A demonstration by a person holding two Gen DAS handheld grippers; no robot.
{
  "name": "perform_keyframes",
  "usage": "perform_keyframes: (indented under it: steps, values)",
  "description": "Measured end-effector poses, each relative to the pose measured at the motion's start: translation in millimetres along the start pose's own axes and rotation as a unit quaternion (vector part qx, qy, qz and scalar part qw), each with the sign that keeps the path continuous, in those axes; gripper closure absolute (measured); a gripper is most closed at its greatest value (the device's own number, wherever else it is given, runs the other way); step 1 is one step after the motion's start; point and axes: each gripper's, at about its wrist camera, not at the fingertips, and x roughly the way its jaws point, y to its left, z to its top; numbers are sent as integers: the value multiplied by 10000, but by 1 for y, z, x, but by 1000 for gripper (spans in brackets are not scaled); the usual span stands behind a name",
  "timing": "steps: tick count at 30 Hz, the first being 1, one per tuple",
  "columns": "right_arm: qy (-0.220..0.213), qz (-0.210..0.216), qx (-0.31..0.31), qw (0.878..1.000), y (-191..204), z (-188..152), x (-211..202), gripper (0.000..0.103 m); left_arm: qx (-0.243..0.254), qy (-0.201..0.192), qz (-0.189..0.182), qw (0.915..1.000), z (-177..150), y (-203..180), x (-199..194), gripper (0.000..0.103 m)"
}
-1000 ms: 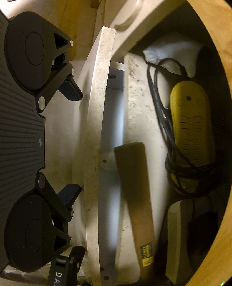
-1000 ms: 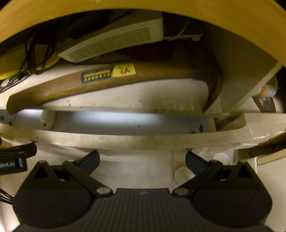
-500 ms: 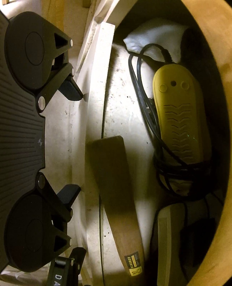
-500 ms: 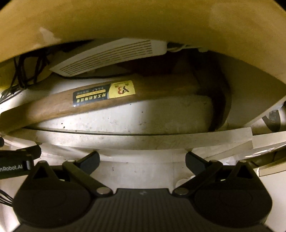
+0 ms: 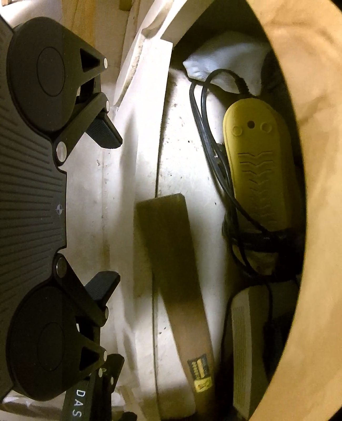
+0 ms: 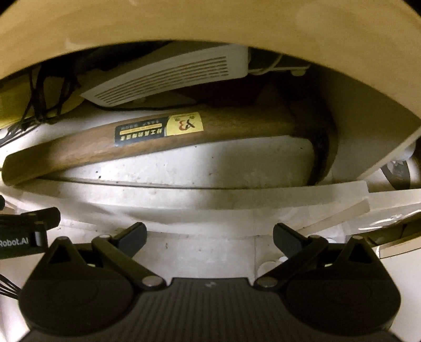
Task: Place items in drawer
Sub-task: 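Push the drawer front inward with both tools to slide it shut, then back both tools away from the closed drawer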
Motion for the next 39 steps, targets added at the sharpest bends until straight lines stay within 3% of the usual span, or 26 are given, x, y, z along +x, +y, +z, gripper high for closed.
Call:
perform_keyframes:
  steps: [7, 18, 30, 39]
  values:
    - [-108, 33, 1, 9999, -1, -17, -19, 0, 222, -233, 213, 9993, -23, -10, -24, 0]
    - [-397, 139, -2, 9991, -3, -41, -62, 0, 11, -514, 94, 9986, -52, 0, -52, 0]
    - [-824, 252, -54, 9963, -4, -79, -113, 0, -116, -851, -90, 9963, -99, -1, -140, 0]
    - [-1228, 314, -78, 9919, -6, -101, -152, 0, -160, -1132, -85, 9934, -120, 7, -179, 0]
